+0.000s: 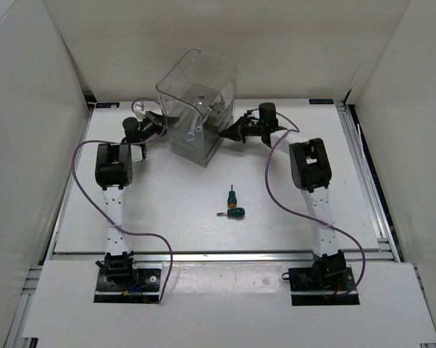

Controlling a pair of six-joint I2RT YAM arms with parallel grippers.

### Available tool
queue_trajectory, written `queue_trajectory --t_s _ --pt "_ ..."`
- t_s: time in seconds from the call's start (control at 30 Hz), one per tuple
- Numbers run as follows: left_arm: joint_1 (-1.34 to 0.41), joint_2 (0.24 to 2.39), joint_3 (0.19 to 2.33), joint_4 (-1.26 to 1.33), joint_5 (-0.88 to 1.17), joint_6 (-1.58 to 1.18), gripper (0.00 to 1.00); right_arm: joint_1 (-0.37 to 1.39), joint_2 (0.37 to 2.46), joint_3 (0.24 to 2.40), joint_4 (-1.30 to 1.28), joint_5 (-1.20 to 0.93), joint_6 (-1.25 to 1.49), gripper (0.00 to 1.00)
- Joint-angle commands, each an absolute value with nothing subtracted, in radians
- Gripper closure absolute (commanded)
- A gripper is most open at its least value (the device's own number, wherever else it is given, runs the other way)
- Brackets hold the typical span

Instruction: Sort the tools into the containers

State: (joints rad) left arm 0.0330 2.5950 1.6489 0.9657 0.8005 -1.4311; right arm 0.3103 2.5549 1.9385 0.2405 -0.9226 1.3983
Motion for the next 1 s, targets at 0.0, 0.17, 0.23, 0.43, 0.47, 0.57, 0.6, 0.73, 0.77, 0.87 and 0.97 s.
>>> queue_trajectory --t_s 0.0,0.17,0.23,0.43,0.47,0.57,0.6,0.73,0.77,0.87,0.97 --pt "-0.087 2.482 1.615 1.049 1.049 -1.47 0.89 0.344 2.473 1.844 0.365 -0.905 1.402 0.93" --pt "-0.072 2.451 1.62 0.977 1.071 -1.418 0.9 0.304 2.32 1.635 0.396 -0.865 1.326 0.73" --pt "-0.06 2.43 1.611 0.899 1.08 -1.391 0.9 0.288 2.295 1.585 0.393 -0.835 1.295 0.69" --pt "-0.029 2.372 1.608 0.662 1.092 -1.249 0.9 0.27 2.286 1.568 0.413 -0.801 1.273 0.64" --pt "-0.025 2.356 1.608 0.632 1.092 -1.212 0.9 0.27 2.283 1.557 0.407 -0.789 1.264 0.63" --pt "-0.012 2.338 1.624 0.496 1.086 -1.149 0.9 0.258 2.264 1.526 0.402 -0.769 1.246 0.62" --pt "-0.014 2.338 1.632 0.426 1.085 -1.1 0.9 0.25 2.252 1.505 0.397 -0.762 1.236 0.62" --pt "0.018 2.322 1.664 0.257 1.063 -0.991 0.9 0.233 2.233 1.482 0.367 -0.747 1.19 0.61" --pt "0.018 2.319 1.673 0.224 1.049 -0.973 0.9 0.233 2.233 1.477 0.367 -0.749 1.186 0.62" --pt "0.025 2.298 1.681 0.083 1.006 -0.917 0.9 0.221 2.233 1.465 0.373 -0.742 1.178 0.62" --pt "0.031 2.27 1.666 0.008 0.97 -0.893 0.9 0.221 2.243 1.47 0.388 -0.736 1.175 0.61"
